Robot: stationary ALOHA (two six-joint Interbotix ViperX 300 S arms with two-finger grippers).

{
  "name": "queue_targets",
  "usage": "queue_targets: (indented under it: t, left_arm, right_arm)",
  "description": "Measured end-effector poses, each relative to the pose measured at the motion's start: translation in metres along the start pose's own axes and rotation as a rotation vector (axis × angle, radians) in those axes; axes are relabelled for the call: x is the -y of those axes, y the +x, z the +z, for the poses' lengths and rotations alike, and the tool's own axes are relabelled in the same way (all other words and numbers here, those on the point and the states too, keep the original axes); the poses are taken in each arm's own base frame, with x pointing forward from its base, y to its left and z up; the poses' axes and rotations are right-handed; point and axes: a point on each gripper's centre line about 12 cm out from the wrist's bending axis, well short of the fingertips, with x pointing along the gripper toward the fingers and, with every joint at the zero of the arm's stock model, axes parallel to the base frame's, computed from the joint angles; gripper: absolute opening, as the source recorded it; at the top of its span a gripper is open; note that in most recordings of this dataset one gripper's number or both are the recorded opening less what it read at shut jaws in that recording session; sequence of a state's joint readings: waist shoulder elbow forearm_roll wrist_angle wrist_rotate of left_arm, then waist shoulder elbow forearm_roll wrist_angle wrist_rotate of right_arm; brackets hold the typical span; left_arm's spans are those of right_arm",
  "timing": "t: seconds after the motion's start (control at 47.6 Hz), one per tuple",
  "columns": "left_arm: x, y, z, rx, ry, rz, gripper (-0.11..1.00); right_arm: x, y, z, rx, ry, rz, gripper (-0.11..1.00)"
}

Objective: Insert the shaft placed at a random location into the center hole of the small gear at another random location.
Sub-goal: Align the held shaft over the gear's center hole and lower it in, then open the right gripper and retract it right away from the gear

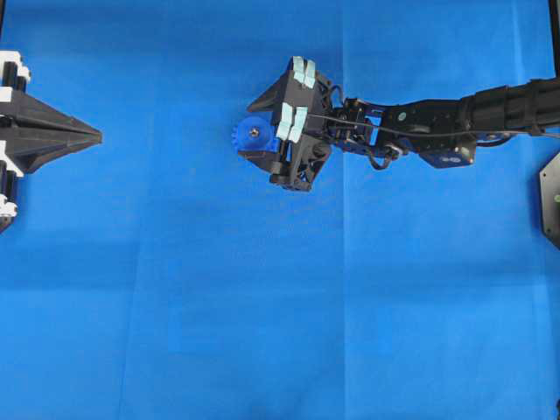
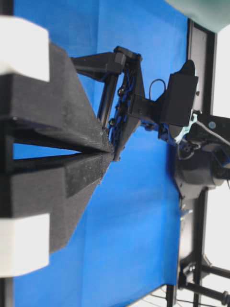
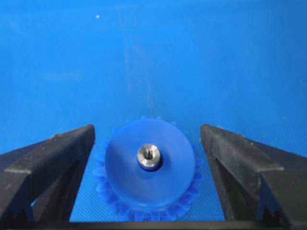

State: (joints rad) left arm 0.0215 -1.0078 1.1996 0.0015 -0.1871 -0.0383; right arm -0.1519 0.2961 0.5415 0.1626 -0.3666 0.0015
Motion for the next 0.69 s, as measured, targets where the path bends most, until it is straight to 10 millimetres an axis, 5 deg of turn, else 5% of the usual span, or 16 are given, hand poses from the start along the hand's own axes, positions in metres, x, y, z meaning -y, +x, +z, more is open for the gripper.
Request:
queue_targets:
  t: [0.504, 0.693]
  left_arm:
    - [0.0, 0.0, 0.0, 0.002, 0.0, 0.0, 0.0]
    - [0.0, 0.0, 0.0, 0.002, -0.002, 0.0, 0.0]
  right_arm:
    - [-0.009, -0.046, 0.064, 0.097, -0.007, 0.031, 0.81]
    - [-0.01, -0.054, 0.073, 0.117, -0.004, 0.036, 0.81]
